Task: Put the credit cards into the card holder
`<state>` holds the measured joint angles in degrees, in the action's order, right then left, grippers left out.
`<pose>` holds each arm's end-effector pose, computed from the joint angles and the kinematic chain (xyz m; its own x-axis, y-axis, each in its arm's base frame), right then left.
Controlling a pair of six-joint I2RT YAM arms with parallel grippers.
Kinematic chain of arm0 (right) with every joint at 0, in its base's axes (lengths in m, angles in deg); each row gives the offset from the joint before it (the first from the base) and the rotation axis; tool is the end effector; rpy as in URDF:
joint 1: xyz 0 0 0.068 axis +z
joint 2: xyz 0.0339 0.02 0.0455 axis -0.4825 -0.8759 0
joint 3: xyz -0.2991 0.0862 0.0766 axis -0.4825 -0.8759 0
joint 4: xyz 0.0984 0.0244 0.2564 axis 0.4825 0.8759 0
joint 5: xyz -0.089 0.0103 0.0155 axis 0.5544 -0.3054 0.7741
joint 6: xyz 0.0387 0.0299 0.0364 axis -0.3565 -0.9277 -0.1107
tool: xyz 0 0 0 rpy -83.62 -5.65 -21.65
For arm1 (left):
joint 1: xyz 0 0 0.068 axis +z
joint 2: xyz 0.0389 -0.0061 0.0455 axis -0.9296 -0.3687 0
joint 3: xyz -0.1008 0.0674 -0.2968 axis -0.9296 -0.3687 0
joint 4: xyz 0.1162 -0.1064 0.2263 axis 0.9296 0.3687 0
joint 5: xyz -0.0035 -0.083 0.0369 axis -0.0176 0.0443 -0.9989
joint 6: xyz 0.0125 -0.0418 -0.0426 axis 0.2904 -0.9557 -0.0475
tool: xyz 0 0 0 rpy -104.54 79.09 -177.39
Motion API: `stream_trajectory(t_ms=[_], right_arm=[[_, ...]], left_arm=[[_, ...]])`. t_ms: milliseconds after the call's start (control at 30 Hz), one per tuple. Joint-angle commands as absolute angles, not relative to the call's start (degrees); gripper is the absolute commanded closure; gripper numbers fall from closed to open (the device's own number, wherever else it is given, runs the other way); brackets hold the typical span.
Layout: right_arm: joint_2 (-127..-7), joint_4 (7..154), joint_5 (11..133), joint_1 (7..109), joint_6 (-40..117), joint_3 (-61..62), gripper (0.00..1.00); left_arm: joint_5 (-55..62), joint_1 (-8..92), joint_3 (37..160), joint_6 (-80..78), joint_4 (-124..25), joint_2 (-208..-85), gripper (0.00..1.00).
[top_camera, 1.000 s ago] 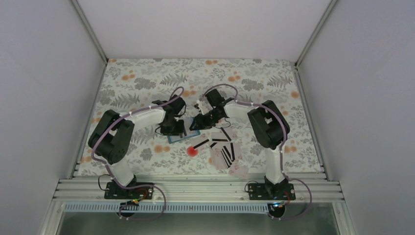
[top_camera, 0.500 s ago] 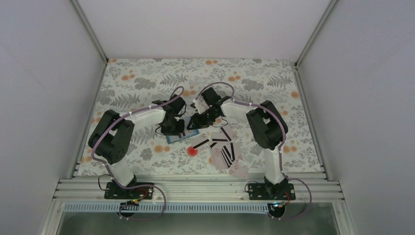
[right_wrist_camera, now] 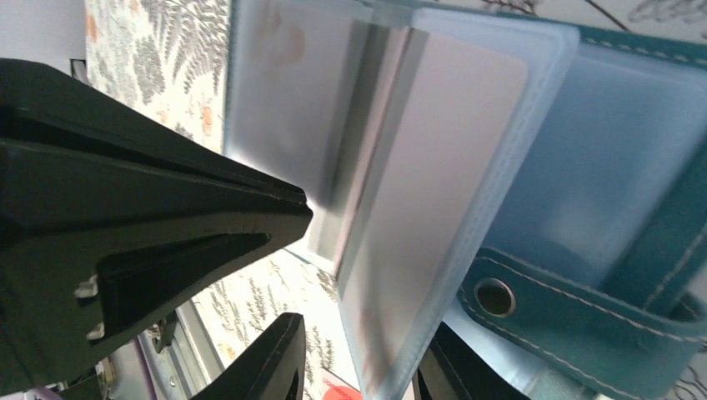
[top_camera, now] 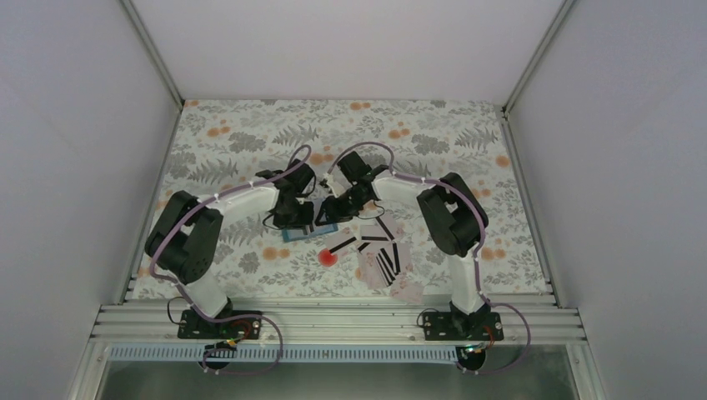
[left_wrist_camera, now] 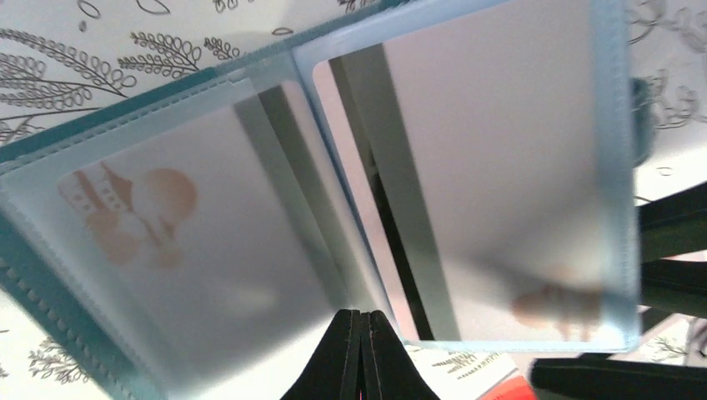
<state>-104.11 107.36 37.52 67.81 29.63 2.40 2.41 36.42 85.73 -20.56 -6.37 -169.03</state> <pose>0.3259 0.3031 0.1643 -0.8749 -0.4481 -0.1839 -0.4354 0.5612 0.7039 0.2721 -0.1764 0.1922 -0.9956 0.0203 -0.0912 0.0380 0.9796 -0.1971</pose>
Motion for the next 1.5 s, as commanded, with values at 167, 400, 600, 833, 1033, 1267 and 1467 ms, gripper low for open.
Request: stream_trajectory(t_ms=[167,400,600,833,1033,1267,1467], right_arm=[[-102.0,106.7,34.9,69.1,29.4,5.7,0.67],[-102.9,106.4,34.2,69.7,28.9,7.1,0.67],[-104.0,106.5,33.6,70.8,28.5,9.2,0.67],[-106.9,106.4,32.8,73.0,27.9,11.9,0.67],[-110.4,106.6,32.1,75.3,27.5,15.2,0.66],[-113.3,105.9,31.1,75.8,27.2,16.5,0.66],[-114.2,106.2,31.5,75.8,27.5,16.8,0.67]], left_arm=[[0.7,36.6,88.6,-22.6,-3.1,-164.0,0.98],[-1.9,37.2,90.0,-24.1,0.3,-161.0,0.98],[-4.0,39.5,89.6,-24.7,2.3,-157.6,0.98],[-5.1,41.8,88.6,-24.3,3.7,-154.4,0.98],[-5.6,43.2,87.5,-24.2,4.5,-151.9,0.98],[-5.8,44.1,86.4,-24.1,5.5,-149.4,0.97],[-5.0,44.0,85.6,-23.7,5.5,-147.6,0.97]])
